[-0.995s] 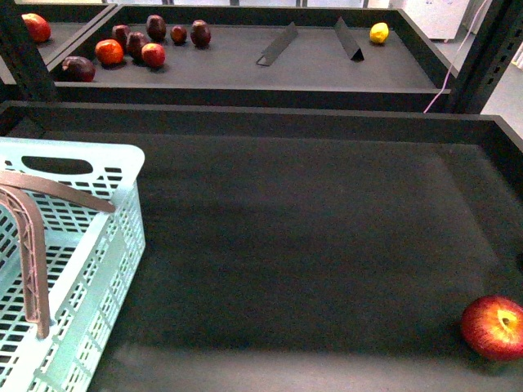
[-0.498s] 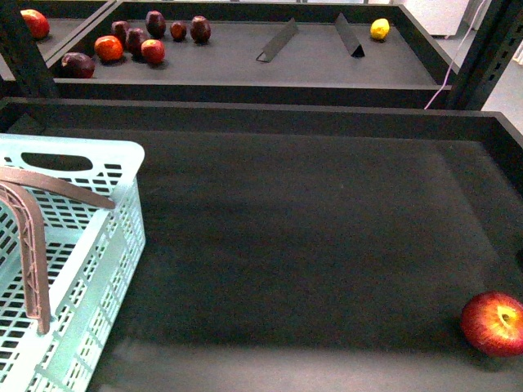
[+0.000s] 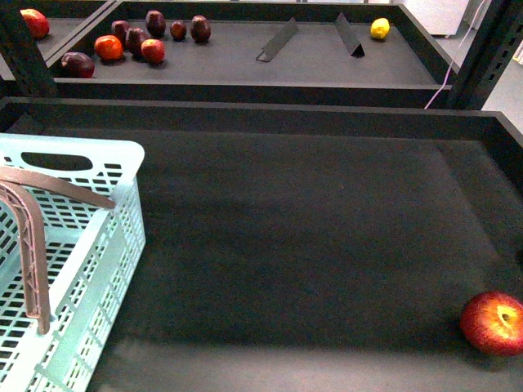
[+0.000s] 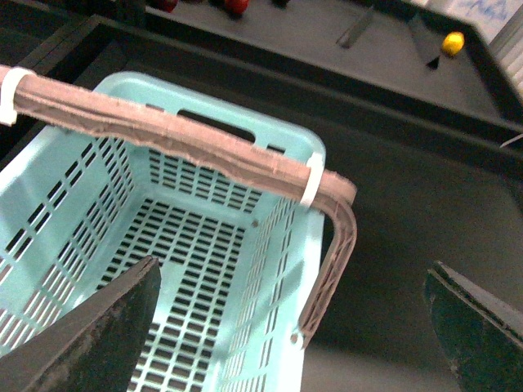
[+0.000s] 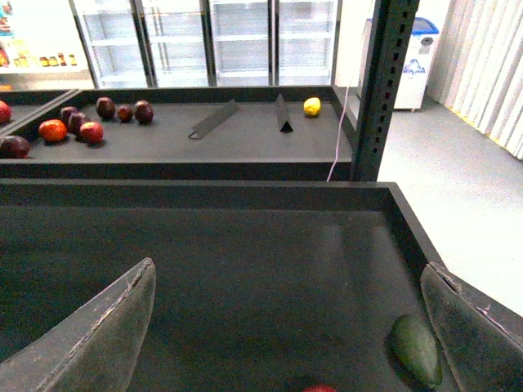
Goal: Pick apple with right arm and hold basket with left
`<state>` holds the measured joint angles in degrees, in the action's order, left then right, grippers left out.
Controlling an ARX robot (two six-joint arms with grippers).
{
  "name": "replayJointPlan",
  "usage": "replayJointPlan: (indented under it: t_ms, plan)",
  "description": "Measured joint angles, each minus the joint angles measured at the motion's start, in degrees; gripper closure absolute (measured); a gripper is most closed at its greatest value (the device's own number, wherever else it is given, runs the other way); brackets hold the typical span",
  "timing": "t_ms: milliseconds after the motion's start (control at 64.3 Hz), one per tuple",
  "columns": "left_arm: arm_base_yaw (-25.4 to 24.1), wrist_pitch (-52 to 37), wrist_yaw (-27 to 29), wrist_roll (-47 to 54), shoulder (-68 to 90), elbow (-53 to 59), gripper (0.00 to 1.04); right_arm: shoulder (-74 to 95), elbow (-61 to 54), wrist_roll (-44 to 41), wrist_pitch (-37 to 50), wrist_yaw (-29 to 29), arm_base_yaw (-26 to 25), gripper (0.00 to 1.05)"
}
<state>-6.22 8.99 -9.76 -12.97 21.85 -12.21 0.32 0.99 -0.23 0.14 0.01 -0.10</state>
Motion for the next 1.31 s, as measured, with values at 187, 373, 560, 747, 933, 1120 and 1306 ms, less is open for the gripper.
replayJointPlan:
  t_ms: [187, 373, 560, 747, 933, 1120, 1306]
  plan:
    - [-10.23, -11.82, -11.54, -16.63, 17.03, -4.92, 0.07, 0.0, 0.0, 0.0, 0.0, 0.0, 0.0, 0.09]
    - [-12.41, -24.57, -12.48, -35.91, 39.39, -9.01, 0.07, 0.0, 0.0, 0.02, 0.0, 0.0, 0.0, 0.09]
    - [-12.22, -30.4, -10.88, -42.56, 56.15, -15.58, 0.07, 0.0, 0.0, 0.02, 0.0, 0.02, 0.0, 0.09]
    - [-9.86, -30.75, -7.28, -46.18, 65.92, -21.4, 0.07, 0.0, 0.0, 0.02, 0.0, 0.0, 0.0, 0.09]
    - [-5.97, -28.2, -3.98, -48.74, 69.68, -25.0, 0.07, 0.0, 0.0, 0.02, 0.0, 0.0, 0.0, 0.09]
    - [-4.44, -26.47, -1.99, -51.21, 72.02, -26.73, 0.18, 0.0, 0.0, 0.02, 0.0, 0.0, 0.0, 0.09]
    - [-4.59, -26.23, -0.96, -52.92, 73.55, -27.26, 0.57, 0.0, 0.0, 0.02, 0.0, 0.0, 0.0, 0.09]
